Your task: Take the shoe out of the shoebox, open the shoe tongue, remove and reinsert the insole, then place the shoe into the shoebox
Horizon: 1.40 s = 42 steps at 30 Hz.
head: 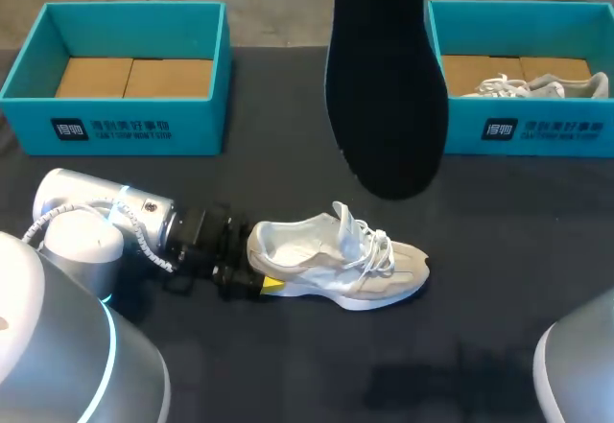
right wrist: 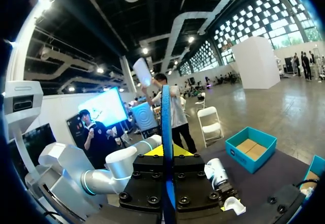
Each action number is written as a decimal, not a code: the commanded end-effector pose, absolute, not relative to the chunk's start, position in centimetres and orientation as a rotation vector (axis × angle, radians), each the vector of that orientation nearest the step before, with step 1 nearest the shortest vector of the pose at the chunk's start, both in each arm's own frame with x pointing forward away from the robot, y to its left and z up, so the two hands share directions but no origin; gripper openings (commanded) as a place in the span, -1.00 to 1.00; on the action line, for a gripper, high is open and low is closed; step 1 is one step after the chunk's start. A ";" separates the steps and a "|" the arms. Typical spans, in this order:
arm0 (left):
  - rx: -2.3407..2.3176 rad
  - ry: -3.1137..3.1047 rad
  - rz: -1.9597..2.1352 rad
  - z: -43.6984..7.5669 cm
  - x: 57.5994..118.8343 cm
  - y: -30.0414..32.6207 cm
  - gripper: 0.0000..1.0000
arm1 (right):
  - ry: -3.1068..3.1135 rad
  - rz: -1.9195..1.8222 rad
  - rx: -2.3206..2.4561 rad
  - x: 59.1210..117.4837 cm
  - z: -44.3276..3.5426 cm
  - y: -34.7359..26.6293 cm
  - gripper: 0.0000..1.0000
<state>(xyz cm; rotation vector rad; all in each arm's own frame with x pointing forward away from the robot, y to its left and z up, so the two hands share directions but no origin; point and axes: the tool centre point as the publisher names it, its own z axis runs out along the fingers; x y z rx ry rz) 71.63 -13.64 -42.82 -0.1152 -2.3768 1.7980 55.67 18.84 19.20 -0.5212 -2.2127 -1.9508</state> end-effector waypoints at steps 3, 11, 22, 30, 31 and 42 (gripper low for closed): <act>-0.113 -2.379 1.799 -43.0 71.6 -13.7 -1.00 | -2.237 -1.857 -0.580 53.1 21.3 19.7 -1.00; -0.113 -2.379 1.799 -43.0 71.6 -13.7 -1.00 | -2.212 -1.819 -0.643 50.6 23.1 19.6 -1.00; -0.113 -2.379 1.799 -43.0 71.6 -13.7 -1.00 | -2.148 -1.808 -0.697 48.5 24.8 19.6 -1.00; -0.113 -2.379 1.799 -43.0 71.6 -13.7 -1.00 | -2.095 -1.838 -0.726 47.3 24.9 20.0 -1.00; -0.113 -2.379 1.799 -43.0 71.6 -13.7 -1.00 | -2.089 -1.851 -0.727 47.1 24.9 20.0 -1.00; -0.113 -2.379 1.799 -43.0 71.6 -13.7 -1.00 | -2.139 -1.829 -0.724 46.5 23.2 20.5 -1.00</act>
